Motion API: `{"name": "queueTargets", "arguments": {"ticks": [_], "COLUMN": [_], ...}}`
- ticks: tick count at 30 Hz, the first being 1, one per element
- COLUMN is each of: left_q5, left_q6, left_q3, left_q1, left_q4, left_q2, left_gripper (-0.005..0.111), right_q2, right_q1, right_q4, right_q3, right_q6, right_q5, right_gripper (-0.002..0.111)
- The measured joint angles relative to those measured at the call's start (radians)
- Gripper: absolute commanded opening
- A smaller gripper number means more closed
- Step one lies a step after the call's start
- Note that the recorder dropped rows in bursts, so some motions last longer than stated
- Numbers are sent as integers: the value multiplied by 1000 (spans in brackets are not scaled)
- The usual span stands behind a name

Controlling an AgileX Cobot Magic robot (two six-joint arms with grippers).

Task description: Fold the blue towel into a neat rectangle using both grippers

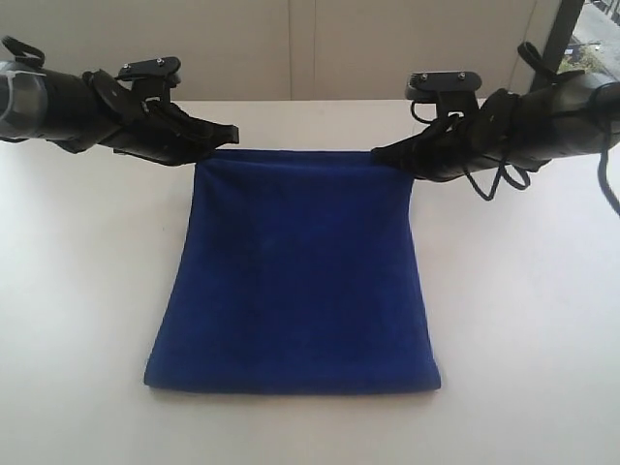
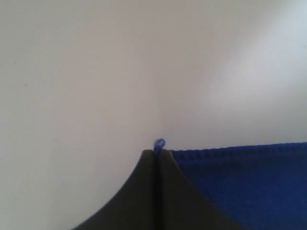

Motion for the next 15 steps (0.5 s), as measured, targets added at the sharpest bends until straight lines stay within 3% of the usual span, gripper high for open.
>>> {"name": "queueTargets", "arguments": {"ticks": [3, 9, 15], "left_q5": [-4, -23, -29], "left_q6": [0, 0, 2], "left_q3": [0, 0, 0], "left_q1": [0, 0, 0], "left_q4": [0, 0, 0], "left_q2": [2, 4, 4], "left_gripper": [8, 41, 47], "right_q2": [7, 13, 13], "right_q1": [0, 0, 0], "right_q4": [0, 0, 0], "right_q3": [0, 0, 0], "right_q6": [0, 0, 0], "right_q5": [-6, -15, -30], "right_gripper": [1, 23, 48]}}
